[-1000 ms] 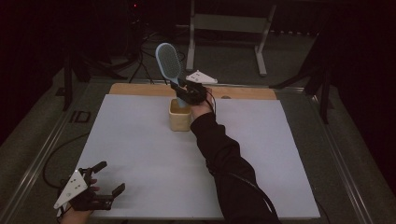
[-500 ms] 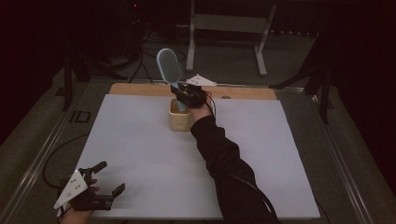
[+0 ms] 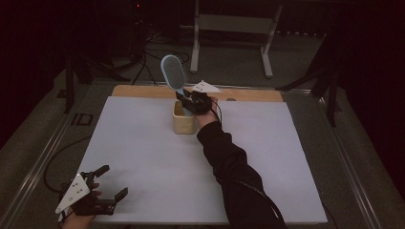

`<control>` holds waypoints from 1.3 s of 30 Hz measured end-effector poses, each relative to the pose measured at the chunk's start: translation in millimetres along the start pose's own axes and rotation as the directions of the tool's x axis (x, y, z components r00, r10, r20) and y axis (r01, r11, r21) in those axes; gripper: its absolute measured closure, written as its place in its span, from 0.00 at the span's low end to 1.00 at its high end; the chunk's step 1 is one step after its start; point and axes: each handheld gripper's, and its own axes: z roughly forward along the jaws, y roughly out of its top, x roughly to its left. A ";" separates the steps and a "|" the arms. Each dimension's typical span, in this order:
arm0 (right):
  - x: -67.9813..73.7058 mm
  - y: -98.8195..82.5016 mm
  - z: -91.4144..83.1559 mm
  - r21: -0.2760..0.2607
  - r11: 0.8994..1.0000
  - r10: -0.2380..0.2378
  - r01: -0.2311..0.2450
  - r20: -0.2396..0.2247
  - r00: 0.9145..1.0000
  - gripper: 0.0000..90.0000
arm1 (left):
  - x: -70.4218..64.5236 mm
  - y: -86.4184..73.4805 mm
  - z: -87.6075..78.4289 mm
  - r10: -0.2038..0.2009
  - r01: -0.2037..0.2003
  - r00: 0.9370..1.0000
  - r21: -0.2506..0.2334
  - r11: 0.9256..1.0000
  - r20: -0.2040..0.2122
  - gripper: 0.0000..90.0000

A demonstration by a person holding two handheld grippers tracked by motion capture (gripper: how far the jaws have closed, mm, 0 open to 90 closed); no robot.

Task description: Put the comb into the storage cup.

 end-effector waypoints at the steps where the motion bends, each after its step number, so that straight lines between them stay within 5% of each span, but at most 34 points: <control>1: 0.7 -0.9 0.0 0.006 1.000 -0.011 0.011 -0.002 1.000 0.78 | 0.0 0.0 0.1 0.000 0.000 1.000 0.000 1.000 0.000 0.00; 8: 8.0 -3.0 -2.1 0.032 0.995 -0.094 0.093 0.034 0.995 0.74 | 0.0 -0.3 0.3 0.000 0.000 1.000 0.003 1.000 -0.001 0.00; 16: 4.9 -3.9 -9.5 0.043 0.996 -0.084 0.084 -0.013 0.996 0.09 | -0.5 0.0 0.4 0.005 -0.005 1.000 0.004 1.000 -0.001 0.00; 39: -5.6 -4.8 -29.4 0.074 0.996 -0.048 0.055 -0.097 0.994 0.08 | -0.9 0.1 2.2 0.011 -0.011 1.000 0.011 1.000 -0.002 0.00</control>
